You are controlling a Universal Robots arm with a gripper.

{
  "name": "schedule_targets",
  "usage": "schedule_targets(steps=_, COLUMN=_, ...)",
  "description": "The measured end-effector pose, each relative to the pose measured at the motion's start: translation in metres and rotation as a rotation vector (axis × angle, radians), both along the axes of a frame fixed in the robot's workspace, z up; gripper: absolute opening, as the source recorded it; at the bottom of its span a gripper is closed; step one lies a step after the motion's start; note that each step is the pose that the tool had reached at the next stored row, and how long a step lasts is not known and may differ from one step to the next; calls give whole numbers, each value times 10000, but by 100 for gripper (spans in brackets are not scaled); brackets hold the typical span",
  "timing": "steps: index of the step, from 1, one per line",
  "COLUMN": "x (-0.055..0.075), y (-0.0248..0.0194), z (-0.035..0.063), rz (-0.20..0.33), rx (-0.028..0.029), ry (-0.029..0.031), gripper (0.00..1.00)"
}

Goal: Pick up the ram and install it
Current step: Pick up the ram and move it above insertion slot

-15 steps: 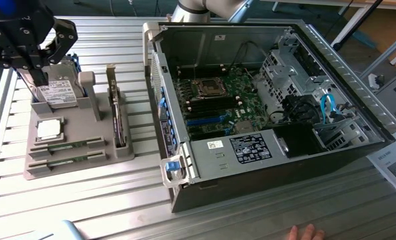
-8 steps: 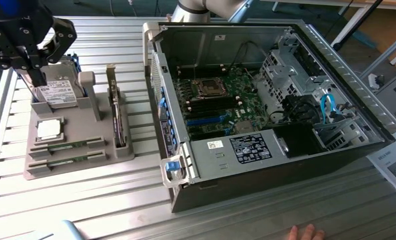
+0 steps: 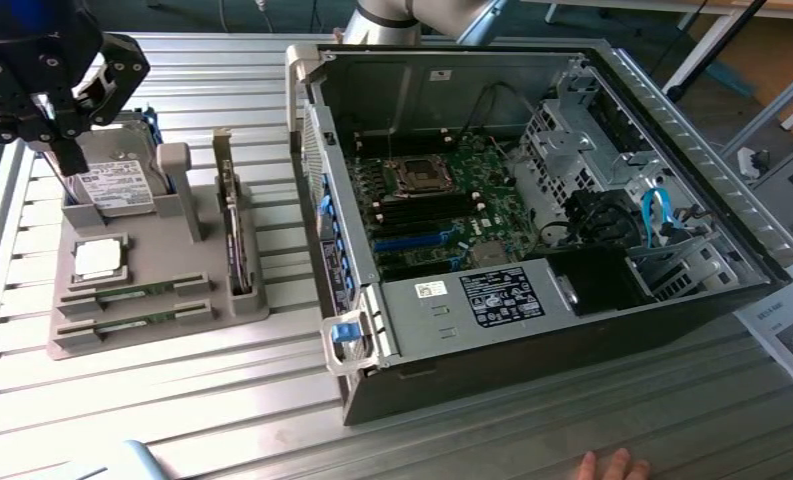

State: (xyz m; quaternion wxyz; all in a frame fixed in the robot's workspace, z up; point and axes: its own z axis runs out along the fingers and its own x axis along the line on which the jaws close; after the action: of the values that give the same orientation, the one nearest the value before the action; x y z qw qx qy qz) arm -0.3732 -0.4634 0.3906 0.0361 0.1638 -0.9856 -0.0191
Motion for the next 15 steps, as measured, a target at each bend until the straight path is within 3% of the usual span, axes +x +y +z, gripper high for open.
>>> schedule_targets(steps=2, x=0, y=0, z=1, rz=114, rx=-3, ry=36, gripper=11)
schedule_targets(steps=9, x=0, y=0, z=0, rz=148, rx=-1, ry=38, gripper=11)
schedule_targets(steps=13, x=0, y=0, z=0, rz=709, rx=-3, ry=42, gripper=11)
schedule_targets(steps=15, x=0, y=0, z=0, rz=1298, rx=-4, ry=70, gripper=11)
